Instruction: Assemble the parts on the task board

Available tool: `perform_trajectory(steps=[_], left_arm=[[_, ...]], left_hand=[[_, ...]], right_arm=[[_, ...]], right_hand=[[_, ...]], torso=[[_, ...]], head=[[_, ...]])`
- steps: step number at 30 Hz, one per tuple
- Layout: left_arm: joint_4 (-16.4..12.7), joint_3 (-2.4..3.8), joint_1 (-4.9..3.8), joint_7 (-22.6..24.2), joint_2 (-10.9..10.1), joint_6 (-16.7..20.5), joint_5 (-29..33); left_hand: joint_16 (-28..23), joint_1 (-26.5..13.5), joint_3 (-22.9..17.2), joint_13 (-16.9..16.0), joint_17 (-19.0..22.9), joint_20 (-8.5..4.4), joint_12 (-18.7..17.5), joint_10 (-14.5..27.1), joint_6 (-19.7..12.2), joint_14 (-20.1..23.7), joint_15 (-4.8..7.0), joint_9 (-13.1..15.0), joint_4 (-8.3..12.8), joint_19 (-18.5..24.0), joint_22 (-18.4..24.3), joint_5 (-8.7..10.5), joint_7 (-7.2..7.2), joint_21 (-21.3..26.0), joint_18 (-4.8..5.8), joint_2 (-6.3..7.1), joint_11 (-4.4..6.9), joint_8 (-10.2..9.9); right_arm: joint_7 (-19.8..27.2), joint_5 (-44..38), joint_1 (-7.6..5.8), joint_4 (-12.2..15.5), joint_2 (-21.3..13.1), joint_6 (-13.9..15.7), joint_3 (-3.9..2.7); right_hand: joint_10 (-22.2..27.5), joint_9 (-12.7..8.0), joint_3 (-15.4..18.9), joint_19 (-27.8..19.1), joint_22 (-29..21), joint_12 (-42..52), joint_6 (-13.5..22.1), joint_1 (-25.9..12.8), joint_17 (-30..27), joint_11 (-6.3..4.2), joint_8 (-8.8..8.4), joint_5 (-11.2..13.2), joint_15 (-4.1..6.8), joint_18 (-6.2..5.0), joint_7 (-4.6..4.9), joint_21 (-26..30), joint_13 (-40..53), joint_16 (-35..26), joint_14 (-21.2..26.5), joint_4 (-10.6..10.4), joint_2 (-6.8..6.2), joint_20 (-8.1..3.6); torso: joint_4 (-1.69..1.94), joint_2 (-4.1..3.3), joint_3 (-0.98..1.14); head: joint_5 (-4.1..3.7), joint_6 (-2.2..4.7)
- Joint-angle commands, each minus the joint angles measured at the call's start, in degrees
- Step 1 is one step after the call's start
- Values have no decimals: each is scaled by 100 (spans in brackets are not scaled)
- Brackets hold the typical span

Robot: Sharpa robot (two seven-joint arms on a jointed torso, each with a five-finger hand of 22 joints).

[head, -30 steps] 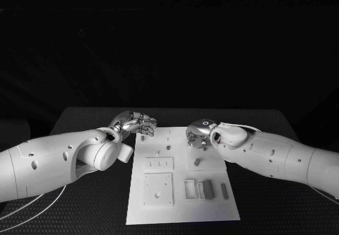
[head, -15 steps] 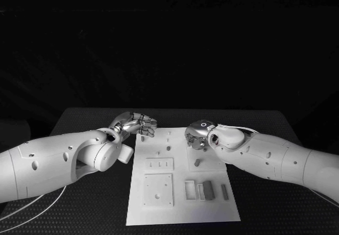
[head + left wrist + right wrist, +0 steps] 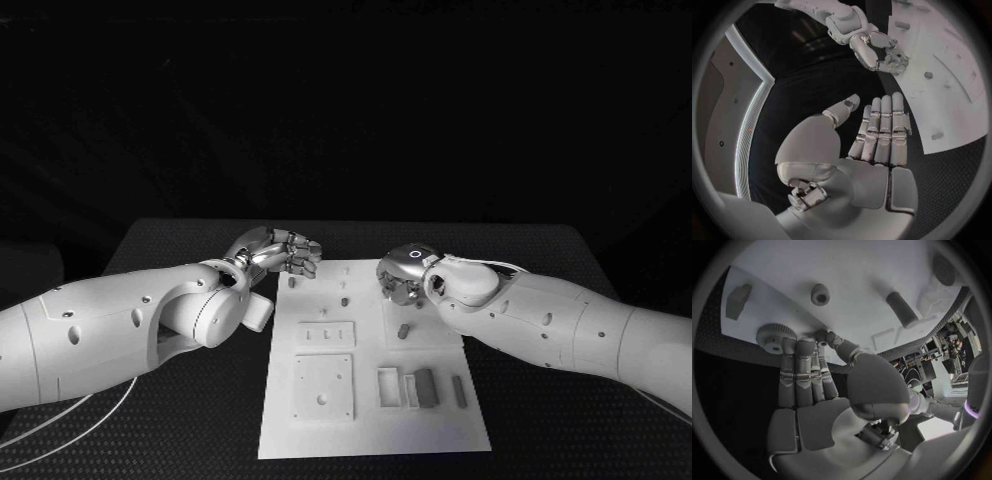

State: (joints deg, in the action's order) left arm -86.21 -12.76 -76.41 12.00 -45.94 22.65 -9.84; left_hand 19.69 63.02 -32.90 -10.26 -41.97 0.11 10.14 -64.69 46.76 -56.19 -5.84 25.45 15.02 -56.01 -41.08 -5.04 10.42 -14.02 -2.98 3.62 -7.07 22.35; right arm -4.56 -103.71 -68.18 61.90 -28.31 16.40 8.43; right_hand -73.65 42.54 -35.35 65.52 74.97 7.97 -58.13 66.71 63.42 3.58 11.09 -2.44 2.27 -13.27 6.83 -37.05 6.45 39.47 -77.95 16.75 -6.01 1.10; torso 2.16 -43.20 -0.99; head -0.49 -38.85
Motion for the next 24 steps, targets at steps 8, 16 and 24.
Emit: perform_trajectory(steps=[8,16,24], left_arm=[[58,4,-6,47,22,-44,51],[126,4,-6,64,30,-15,52],[151,5,-6,76,44,3,52]], left_hand=[[-38,-51,3,-8,-10,5,-21,25,-27,-14,-9,-6,-36,21,-11,32,21,19,-63,-7,-28,-30],[-41,-46,1,-10,-13,4,-24,23,-25,-15,-8,-6,-33,21,-13,33,19,20,-64,-9,-27,-30],[-43,-42,-1,-11,-16,4,-26,21,-24,-16,-8,-6,-30,21,-15,33,18,21,-65,-8,-26,-30]], right_arm=[[-162,-218,35,157,-16,492,19],[-375,-466,15,264,3,681,16],[-500,-639,15,257,141,823,16]], right_hand=[[-168,21,-45,37,147,59,-155,54,131,-53,48,-20,105,-173,-47,-266,48,211,-40,-3,2,-82],[-278,26,-36,109,151,77,-241,70,225,-105,59,-20,160,-173,-78,-534,81,397,-131,-3,-43,-160],[-295,26,-47,101,147,72,-258,78,243,-114,56,-20,168,-173,-83,-613,89,438,-131,-4,-44,-182]], torso=[[4,1,3],[5,-2,3],[-2,-4,4]], head=[[-1,23],[20,61],[53,93]])
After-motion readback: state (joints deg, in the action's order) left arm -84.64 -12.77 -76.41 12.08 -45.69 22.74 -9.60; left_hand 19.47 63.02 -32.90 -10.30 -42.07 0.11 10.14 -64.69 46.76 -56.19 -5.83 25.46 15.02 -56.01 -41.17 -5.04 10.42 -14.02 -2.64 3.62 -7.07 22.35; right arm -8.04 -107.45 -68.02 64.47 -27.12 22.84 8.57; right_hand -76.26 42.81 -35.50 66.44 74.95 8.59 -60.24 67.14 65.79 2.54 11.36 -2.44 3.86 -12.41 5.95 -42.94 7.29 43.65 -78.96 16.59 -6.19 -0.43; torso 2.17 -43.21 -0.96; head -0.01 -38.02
